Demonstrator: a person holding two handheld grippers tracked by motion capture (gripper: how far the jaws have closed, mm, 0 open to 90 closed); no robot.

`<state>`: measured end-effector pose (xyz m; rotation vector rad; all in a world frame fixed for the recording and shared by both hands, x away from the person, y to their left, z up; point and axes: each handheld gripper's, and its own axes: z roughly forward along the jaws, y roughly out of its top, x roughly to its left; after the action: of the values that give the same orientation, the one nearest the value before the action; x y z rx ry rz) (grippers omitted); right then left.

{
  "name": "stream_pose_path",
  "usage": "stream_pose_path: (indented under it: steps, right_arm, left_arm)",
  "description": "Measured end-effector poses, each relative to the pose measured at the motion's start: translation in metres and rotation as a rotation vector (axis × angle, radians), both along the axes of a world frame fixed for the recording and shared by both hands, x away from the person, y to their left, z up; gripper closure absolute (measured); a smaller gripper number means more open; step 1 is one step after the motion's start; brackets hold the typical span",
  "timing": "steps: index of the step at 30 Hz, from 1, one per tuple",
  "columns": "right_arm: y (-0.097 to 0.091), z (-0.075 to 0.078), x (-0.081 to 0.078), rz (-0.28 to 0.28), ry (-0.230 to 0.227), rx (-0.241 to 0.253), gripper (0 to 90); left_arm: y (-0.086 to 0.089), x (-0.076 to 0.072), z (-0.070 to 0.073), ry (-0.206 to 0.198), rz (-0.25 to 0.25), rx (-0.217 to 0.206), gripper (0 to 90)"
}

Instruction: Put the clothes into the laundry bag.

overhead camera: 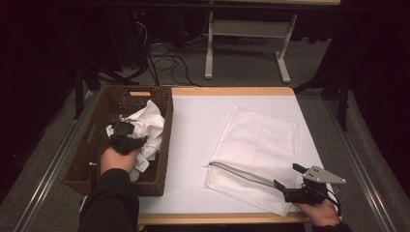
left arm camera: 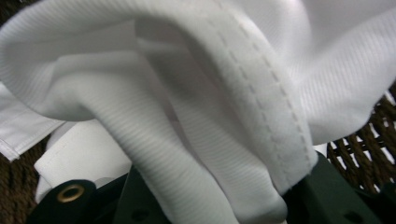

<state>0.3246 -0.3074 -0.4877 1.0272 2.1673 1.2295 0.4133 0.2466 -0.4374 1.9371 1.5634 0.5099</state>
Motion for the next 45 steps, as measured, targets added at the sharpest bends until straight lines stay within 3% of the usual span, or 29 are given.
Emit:
stream_pose_path:
  steps: [3, 9, 17, 20, 27, 35, 38, 41, 45]
  right_arm:
    - [0.0, 0.001, 0.0, 0.0, -0.003, -0.001, 5.7]
    - [0.001, 0.0, 0.0, -0.001, -0.001, -0.001, 5.9]
    - [0.002, -0.001, 0.0, -0.003, 0.004, 0.0, 6.3]
    - [0.002, -0.001, 0.0, 0.001, -0.003, -0.004, 6.5]
    - [0.002, -0.001, 0.0, 0.008, -0.005, -0.007, 6.7]
    - [0.003, -0.002, 0.0, 0.007, 0.002, -0.01, 6.8]
    - [0.003, -0.002, 0.0, 0.008, 0.002, -0.01, 6.8]
    - [0.003, -0.002, 0.0, 0.007, 0.002, -0.01, 6.9]
    - [0.003, -0.002, 0.0, 0.009, 0.002, -0.011, 6.9]
  left_arm:
    - [0.002, -0.003, 0.003, -0.038, 0.013, -0.009, 64.0]
    - [0.004, -0.01, 0.011, -0.153, 0.027, -0.029, 63.8]
    - [0.004, -0.021, 0.019, -0.268, 0.025, -0.025, 63.7]
    - [0.005, -0.027, 0.023, -0.34, 0.013, -0.038, 63.6]
    - [0.006, -0.038, 0.028, -0.447, 0.018, -0.044, 63.4]
    - [0.011, -0.056, 0.034, -0.631, 0.059, -0.075, 63.0]
    - [0.014, -0.062, 0.035, -0.682, 0.063, -0.094, 63.2]
    - [0.015, -0.067, 0.035, -0.727, 0.06, -0.114, 63.3]
    - [0.016, -0.067, 0.035, -0.723, 0.054, -0.12, 63.3]
